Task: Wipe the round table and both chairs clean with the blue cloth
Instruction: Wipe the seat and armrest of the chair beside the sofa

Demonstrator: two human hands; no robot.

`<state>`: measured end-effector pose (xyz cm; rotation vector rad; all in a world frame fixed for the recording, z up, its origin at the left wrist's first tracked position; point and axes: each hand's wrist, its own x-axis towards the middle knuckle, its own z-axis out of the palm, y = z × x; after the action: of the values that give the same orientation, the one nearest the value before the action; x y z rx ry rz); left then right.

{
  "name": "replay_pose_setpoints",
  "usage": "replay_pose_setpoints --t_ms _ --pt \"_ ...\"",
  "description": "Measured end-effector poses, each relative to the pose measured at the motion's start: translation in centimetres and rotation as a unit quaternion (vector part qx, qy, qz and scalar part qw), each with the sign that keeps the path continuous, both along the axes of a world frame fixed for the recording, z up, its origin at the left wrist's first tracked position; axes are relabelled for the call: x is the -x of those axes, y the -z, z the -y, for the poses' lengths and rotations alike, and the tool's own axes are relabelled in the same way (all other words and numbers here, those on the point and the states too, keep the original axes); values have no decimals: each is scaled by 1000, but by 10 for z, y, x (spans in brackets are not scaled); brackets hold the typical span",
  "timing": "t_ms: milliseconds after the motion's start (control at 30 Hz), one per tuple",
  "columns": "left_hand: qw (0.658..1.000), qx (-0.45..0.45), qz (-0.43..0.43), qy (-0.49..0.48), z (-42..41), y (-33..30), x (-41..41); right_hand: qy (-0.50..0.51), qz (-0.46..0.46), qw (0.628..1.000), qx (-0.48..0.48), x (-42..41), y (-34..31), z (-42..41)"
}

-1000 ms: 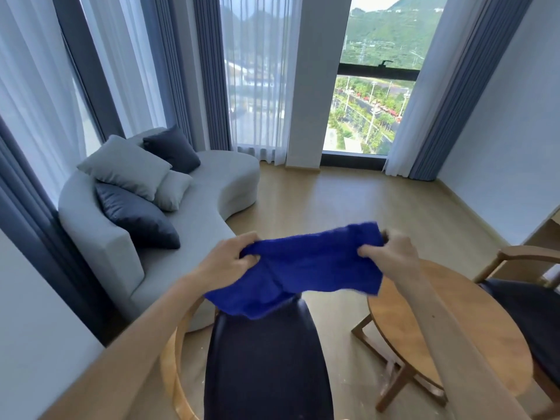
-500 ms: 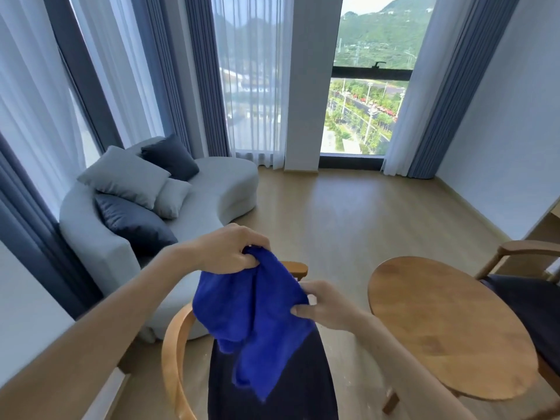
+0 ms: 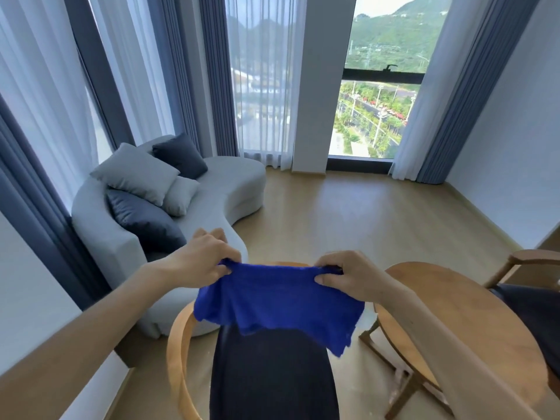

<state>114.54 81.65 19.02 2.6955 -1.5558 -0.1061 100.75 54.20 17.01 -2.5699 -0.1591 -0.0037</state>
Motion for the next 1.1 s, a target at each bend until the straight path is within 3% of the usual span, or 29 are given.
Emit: replay_pose_setpoints --t_ms 67,133,233,400,767,967,1100 --pt "1000 -22 3 -18 8 3 6 -30 -29 999 16 0 -1 -5" --pt "997 -13 -60 -38 14 8 10 -52 -57 996 38 1 -1 -9" --pt "996 -10 -89 -32 18 14 10 -50 -62 996 35 4 0 -9" --pt "980 76 -182 -35 24 19 13 -47 -24 998 20 8 7 -10" --pt "967 155 -181 94 36 1 32 -44 -5 997 -68 -1 26 -14" --pt "963 121 -197 141 41 -10 47 -77 45 991 -102 -7 28 -21" --pt "967 42 -193 163 39 -15 53 -141 -18 986 -82 -12 20 -28"
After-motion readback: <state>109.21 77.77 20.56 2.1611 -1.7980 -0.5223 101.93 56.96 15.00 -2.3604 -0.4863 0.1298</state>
